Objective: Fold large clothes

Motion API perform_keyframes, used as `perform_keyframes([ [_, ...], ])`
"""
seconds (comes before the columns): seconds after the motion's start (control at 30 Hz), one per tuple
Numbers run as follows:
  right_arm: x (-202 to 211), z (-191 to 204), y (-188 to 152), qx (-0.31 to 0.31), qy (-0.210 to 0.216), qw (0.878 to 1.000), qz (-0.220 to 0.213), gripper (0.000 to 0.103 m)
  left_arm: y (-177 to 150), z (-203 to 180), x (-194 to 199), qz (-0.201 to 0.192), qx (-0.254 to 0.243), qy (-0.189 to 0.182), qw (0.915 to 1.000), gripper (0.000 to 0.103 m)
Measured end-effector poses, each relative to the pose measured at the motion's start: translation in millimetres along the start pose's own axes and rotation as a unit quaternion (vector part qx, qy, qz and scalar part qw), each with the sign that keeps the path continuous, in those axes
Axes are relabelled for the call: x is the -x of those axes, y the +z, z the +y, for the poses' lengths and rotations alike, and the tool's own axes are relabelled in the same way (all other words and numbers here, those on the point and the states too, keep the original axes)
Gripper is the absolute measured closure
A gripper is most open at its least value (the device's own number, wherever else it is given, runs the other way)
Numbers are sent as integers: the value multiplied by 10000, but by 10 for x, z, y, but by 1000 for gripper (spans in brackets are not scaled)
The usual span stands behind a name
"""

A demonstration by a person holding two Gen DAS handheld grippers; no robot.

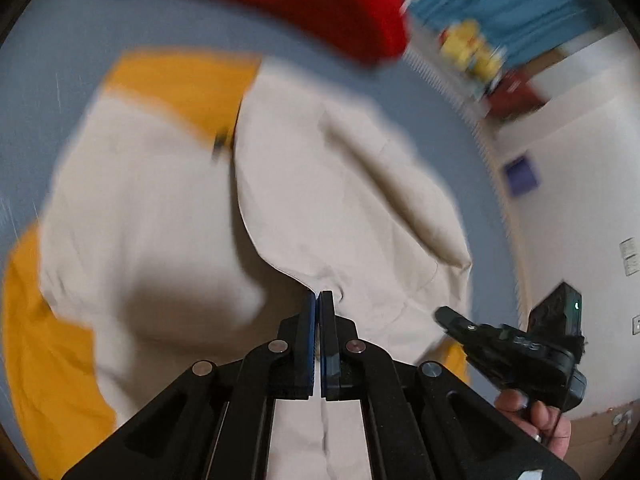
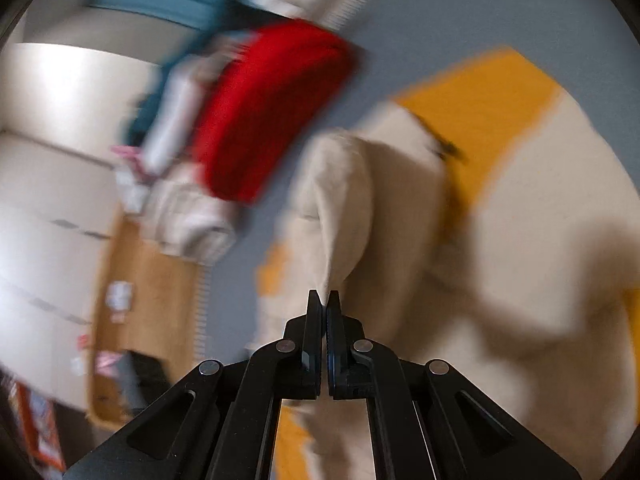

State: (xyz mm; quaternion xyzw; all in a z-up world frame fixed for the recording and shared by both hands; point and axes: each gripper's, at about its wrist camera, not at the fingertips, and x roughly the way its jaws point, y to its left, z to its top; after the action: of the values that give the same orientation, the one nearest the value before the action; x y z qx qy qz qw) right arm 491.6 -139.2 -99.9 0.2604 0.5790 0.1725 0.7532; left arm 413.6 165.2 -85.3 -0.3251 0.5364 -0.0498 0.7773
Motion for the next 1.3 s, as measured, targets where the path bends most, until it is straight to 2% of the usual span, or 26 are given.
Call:
perform_keyframes([
  [0.03, -92, -68, -33, -6, -380, 9991, 189, 101, -65, 37, -198, 400, -17, 196, 9990, 103],
  [0.07, -222, -143, -95, 42, -861, 9954, 421, 101, -100, 75, -342, 640, 21, 334, 9974, 103],
  [0.13, -327, -228, -156, 14, -1180, 9916, 522, 99, -109, 177, -511, 886, 323, 496, 9943, 103],
  [0.2, -333, -205, -142, 27, -1249, 9908, 527, 97, -52, 195, -468, 796, 477, 491, 9945, 101],
  [0.3, -179, -49, -74, 361, -1436, 9888, 188, 92, 72, 19, -167, 109, 44, 758, 9971, 94],
  [0.37, -61, 50, -45, 551, -1445, 9879, -93, 89, 27, -76, -4, -261, -307, 783, 9961, 89],
  [0.43, 59, 145, -2, 747, -1398, 9866, -397, 87, -9, -194, -1, -377, -585, 515, 9962, 89],
  [0.5, 118, 192, 40, 892, -1243, 9865, -582, 86, -103, -279, -144, -147, -864, 137, 9961, 89],
  [0.57, 85, 192, 83, 906, -1038, 9891, -523, 86, -249, -312, -427, 356, -1055, -98, 9937, 82],
  [0.63, -27, 97, 109, 721, -936, 9926, -283, 86, -398, -189, -721, 826, -891, 199, 9924, 82],
  [0.7, -201, -61, 94, 484, -1144, 9922, 84, 86, -422, -149, -723, 769, -723, 144, 9943, 85],
  [0.77, -307, -153, 57, 356, -1453, 9886, 190, 86, -354, -203, -612, 813, -782, 112, 9936, 85],
  [0.83, -294, -215, 58, 222, -1493, 9883, 215, 86, -237, -281, -436, 466, -866, 71, 9951, 84],
  [0.9, -219, -145, 72, 407, -1516, 9876, 55, 86, -121, -265, -304, 90, -911, 298, 9954, 84],
  [0.93, -185, -100, 66, 539, -1531, 9867, -50, 86, -95, -204, -308, 27, -871, 419, 9953, 84],
  [1.0, -131, 6, 49, 837, -1501, 9848, -233, 86, -106, -6, -419, 157, -687, 692, 9951, 84],
  [1.03, -139, 39, 39, 958, -1513, 9836, -230, 86, -138, 143, -542, 471, -495, 823, 9943, 84],
  [1.07, -169, 61, 20, 1111, -1600, 9807, -172, 86, -160, 258, -564, 656, -316, 755, 9945, 84],
  [1.13, -184, 47, -16, 1221, -1883, 9744, -94, 86, -184, 273, -470, 612, -140, 657, 9959, 85],
  [1.23, 44, 116, -49, 1267, -1797, 9748, -376, 86, -165, -59, -98, 158, -782, 656, 9947, 85],
  [1.3, 290, 287, -83, 1551, -1681, 9708, -720, 86, -217, -190, 226, -234, -1111, 624, 9916, 85],
])
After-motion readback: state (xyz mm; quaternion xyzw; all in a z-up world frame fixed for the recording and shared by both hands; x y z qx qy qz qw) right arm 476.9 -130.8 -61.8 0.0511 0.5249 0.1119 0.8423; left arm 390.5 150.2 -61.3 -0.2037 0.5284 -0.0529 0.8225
